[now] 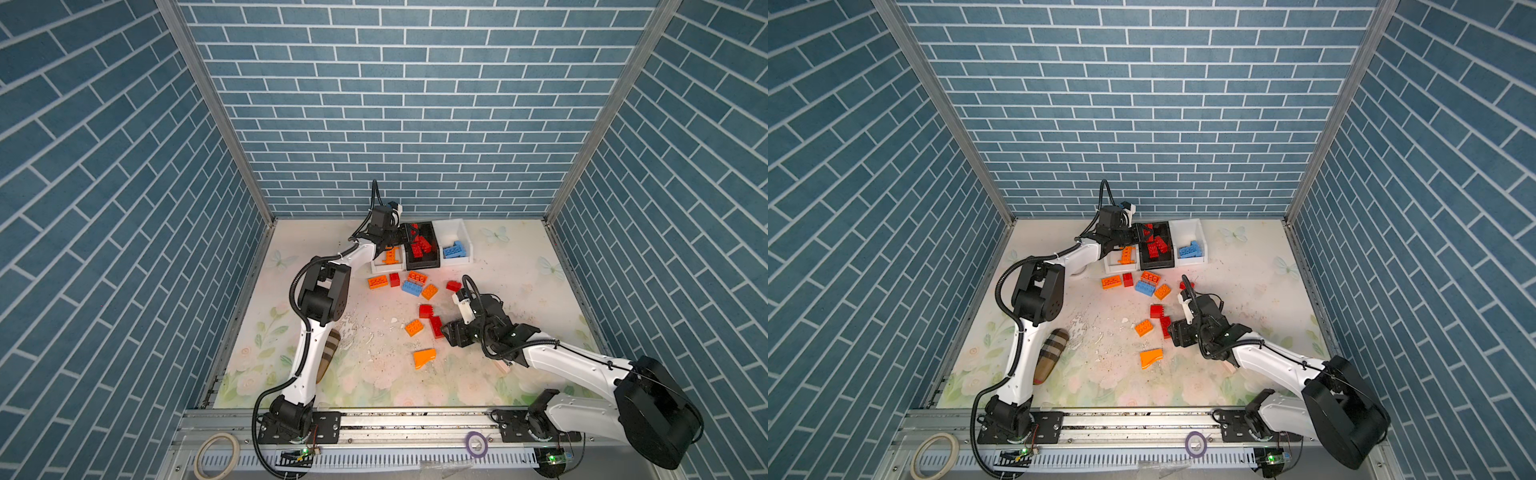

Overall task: Sort the legos into containers by color
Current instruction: Place the lego in the container.

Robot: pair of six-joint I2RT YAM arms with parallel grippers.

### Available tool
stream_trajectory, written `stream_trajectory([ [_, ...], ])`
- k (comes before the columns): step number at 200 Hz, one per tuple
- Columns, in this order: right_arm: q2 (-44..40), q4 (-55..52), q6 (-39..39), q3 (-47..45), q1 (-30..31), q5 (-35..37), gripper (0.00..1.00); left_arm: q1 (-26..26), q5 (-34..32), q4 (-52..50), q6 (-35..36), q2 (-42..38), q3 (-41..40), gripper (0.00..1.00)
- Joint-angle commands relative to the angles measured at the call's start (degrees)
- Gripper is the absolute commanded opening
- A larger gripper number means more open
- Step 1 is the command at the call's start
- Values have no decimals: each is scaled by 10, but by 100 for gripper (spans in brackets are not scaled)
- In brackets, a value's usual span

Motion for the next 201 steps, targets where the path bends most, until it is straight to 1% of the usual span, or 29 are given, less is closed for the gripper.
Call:
stream_trajectory([
  [1,12,12,1,21,9,9,75,2,1,-11,2,5,17,38],
  [25,26,16,-2,27,15,8,75,2,-2,-20,9,-4,14,49],
  [53,51,13,1,41,25,14,75,3,-17,-32,23,-27,9,58],
  [80,78,6,6,59,45,39,75,3,-19,-37,31,-55,0,61],
  [102,104,-8,6,74,62,62,74,2,-26,-32,38,-91,-30,61],
  [130,125,-19,9,88,76,91,73,1,-39,-14,50,-148,-97,62],
  [151,129,-17,16,88,79,99,71,1,-53,-1,59,-196,-157,63],
  [201,159,-15,22,99,82,103,65,-1,-93,46,69,-316,-335,64],
])
